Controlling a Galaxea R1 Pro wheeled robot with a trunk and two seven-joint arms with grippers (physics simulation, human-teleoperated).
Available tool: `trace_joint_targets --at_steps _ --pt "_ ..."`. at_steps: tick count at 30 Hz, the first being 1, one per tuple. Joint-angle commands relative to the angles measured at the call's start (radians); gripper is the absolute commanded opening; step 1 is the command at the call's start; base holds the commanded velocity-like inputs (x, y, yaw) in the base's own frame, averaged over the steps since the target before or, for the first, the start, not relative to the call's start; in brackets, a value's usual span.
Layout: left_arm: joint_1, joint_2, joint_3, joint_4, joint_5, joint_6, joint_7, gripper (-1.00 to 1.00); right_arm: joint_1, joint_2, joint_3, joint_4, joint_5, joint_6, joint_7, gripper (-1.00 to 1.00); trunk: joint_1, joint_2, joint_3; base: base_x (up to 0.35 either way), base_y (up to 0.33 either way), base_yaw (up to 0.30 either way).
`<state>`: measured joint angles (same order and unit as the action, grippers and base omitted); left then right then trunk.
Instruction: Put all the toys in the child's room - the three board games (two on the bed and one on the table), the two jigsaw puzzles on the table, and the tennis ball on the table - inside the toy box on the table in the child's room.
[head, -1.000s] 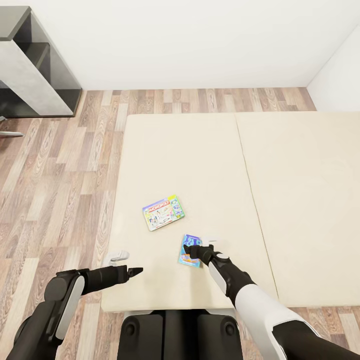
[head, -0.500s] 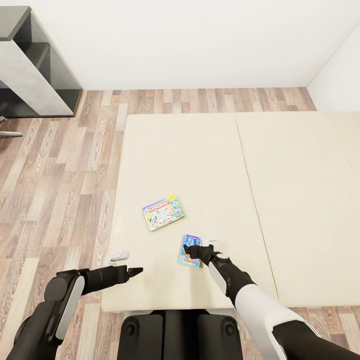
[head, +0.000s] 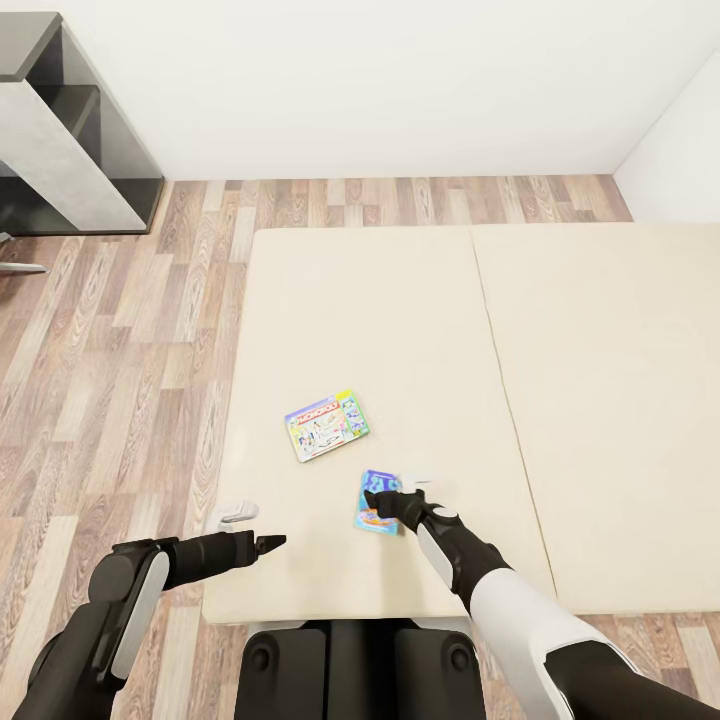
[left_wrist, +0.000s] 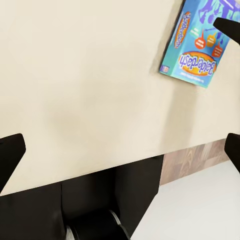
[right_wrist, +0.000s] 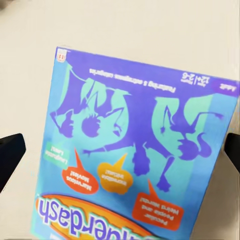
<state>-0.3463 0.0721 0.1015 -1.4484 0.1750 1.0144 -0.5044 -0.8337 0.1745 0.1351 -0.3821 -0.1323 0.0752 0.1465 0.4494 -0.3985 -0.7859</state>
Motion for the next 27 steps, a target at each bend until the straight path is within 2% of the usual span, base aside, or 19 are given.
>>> trace_joint_targets --at_steps 1,7,27 --pt "0.000 0.000 0.001 -0.001 0.004 0.007 0.000 1.00 0.000 0.000 0.003 -0.002 -0.010 0.006 0.011 1.00 0.001 -0.002 -0.001 0.000 0.000 0.000" --pt "0.000 0.000 0.001 -0.001 0.004 0.007 0.000 1.00 0.000 0.000 0.003 -0.004 -0.010 0.006 0.033 1.00 0.001 -0.002 -0.001 0.000 0.000 0.000" --pt "0.000 0.000 0.001 -0.001 0.004 0.007 0.000 1.00 0.001 0.000 0.005 -0.003 -0.012 0.018 0.035 1.00 0.001 -0.002 -0.001 0.000 0.000 0.000"
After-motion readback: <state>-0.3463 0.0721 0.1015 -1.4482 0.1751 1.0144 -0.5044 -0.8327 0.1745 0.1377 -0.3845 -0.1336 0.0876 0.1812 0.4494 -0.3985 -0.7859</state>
